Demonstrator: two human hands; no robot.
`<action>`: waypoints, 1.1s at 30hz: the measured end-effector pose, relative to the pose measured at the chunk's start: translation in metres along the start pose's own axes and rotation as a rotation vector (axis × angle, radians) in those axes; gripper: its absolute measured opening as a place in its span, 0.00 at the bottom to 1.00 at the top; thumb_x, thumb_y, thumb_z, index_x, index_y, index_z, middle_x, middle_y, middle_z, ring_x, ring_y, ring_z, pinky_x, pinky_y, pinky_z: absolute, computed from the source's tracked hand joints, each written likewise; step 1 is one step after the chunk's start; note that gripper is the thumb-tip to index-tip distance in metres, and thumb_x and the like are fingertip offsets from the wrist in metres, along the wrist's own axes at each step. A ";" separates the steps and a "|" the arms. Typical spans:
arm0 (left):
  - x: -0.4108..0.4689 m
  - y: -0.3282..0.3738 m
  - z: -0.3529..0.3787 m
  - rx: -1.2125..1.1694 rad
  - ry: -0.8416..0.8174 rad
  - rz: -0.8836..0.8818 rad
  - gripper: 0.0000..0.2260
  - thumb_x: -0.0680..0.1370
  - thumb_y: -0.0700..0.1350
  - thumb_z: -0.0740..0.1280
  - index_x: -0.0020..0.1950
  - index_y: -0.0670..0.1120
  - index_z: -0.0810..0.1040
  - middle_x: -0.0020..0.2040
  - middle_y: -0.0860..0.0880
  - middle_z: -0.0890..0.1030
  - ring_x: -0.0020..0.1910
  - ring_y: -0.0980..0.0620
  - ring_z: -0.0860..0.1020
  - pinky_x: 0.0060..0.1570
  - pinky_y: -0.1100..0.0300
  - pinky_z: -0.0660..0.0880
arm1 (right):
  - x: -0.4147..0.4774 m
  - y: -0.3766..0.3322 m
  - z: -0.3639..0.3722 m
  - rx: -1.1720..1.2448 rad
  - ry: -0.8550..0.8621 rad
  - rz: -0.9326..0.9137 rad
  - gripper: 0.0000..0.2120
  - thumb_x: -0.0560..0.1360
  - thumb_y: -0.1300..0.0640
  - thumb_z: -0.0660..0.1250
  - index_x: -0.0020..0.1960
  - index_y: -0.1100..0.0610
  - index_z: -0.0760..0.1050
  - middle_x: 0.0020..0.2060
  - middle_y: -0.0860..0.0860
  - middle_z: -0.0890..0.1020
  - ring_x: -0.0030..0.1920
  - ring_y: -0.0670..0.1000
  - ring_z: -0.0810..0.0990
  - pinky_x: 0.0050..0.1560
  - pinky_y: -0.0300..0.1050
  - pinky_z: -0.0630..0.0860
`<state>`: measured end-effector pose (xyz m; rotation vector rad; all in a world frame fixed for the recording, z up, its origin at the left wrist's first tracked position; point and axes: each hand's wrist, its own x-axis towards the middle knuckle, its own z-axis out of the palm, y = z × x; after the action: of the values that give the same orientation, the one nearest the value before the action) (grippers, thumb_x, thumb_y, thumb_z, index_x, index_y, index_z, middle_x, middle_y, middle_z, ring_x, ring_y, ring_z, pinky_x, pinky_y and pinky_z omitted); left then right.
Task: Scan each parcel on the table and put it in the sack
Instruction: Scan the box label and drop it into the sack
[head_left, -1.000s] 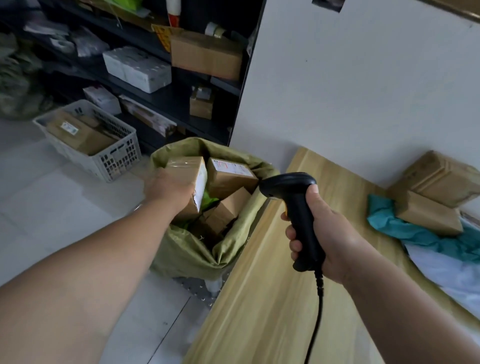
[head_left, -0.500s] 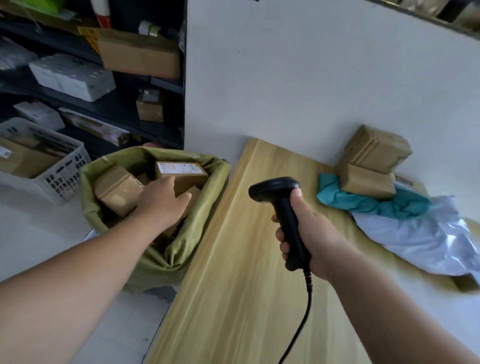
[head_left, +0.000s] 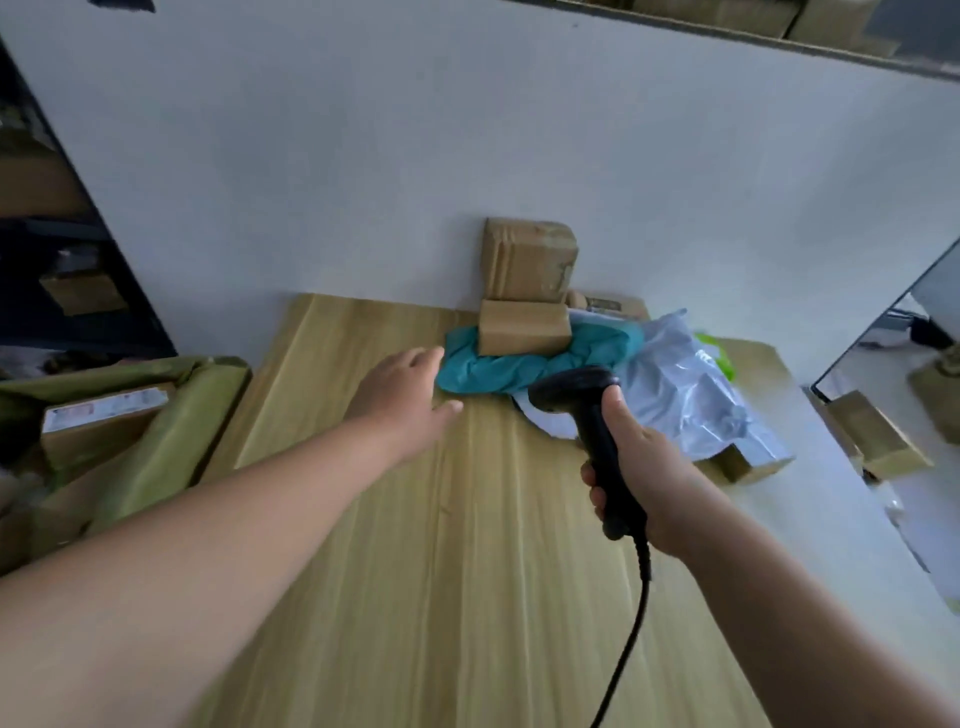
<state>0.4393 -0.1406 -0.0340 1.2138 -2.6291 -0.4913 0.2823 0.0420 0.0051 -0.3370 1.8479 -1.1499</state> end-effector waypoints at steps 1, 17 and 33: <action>0.014 0.016 0.002 0.000 0.010 0.006 0.33 0.76 0.56 0.65 0.77 0.45 0.58 0.75 0.46 0.64 0.73 0.46 0.62 0.70 0.53 0.61 | 0.009 -0.007 -0.017 -0.017 0.013 -0.026 0.35 0.76 0.28 0.54 0.52 0.61 0.76 0.24 0.52 0.76 0.22 0.52 0.72 0.24 0.40 0.67; 0.189 0.103 -0.001 -0.090 0.087 -0.227 0.34 0.78 0.59 0.61 0.77 0.46 0.53 0.74 0.43 0.62 0.71 0.42 0.65 0.65 0.49 0.66 | 0.177 -0.160 -0.104 -0.075 0.041 -0.357 0.22 0.72 0.41 0.73 0.48 0.60 0.74 0.24 0.51 0.78 0.22 0.50 0.73 0.23 0.40 0.70; 0.304 0.069 0.050 -0.758 0.094 -0.571 0.26 0.80 0.57 0.59 0.74 0.47 0.63 0.71 0.44 0.69 0.66 0.41 0.70 0.63 0.49 0.69 | 0.309 -0.139 -0.044 0.173 -0.045 -0.301 0.07 0.76 0.55 0.69 0.50 0.58 0.75 0.37 0.57 0.76 0.38 0.58 0.77 0.41 0.60 0.81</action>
<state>0.1797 -0.3211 -0.0404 1.5927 -1.6813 -1.3225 0.0458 -0.1995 -0.0438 -0.5503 1.6822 -1.4834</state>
